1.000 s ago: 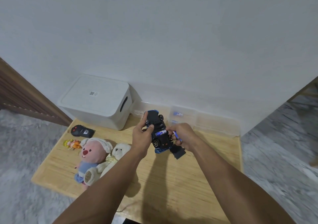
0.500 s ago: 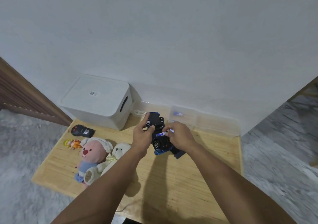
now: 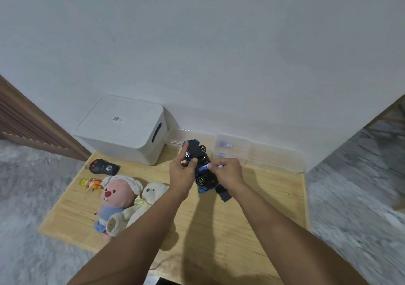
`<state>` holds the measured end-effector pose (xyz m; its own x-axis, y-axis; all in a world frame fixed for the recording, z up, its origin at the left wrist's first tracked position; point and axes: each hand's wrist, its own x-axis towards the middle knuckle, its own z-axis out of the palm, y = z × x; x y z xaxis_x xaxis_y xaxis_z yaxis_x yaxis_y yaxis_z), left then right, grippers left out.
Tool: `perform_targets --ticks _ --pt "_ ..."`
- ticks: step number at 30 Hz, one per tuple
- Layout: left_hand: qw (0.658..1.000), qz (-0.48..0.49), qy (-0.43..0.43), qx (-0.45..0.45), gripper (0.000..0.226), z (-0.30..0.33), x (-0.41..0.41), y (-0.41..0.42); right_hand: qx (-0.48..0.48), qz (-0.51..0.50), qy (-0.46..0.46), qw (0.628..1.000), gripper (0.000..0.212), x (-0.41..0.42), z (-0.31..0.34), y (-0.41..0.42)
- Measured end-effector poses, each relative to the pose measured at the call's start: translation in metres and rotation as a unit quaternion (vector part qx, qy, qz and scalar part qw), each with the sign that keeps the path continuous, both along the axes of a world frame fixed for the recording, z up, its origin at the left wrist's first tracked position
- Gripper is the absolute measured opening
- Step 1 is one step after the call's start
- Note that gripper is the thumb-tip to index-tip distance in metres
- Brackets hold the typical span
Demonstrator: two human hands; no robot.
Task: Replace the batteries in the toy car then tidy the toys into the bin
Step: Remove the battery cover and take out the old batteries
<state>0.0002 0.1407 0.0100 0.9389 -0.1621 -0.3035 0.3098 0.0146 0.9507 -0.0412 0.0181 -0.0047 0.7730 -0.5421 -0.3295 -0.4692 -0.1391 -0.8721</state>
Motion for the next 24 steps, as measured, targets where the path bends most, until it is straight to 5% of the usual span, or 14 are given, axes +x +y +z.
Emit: perform_targets --ticks 5,18,24 --pt "1.0 0.0 0.007 -0.001 0.058 0.002 0.003 0.001 0.1 -0.045 -0.04 0.993 0.008 -0.004 -0.001 0.0" --pt "1.0 -0.023 0.003 0.021 0.062 -0.002 0.003 0.003 0.153 -0.05 -0.055 0.985 0.019 -0.005 0.007 0.004" --pt "0.998 -0.035 0.049 0.023 0.076 -0.003 0.008 0.009 0.321 -0.073 -0.026 0.944 0.018 0.0 0.008 -0.011"
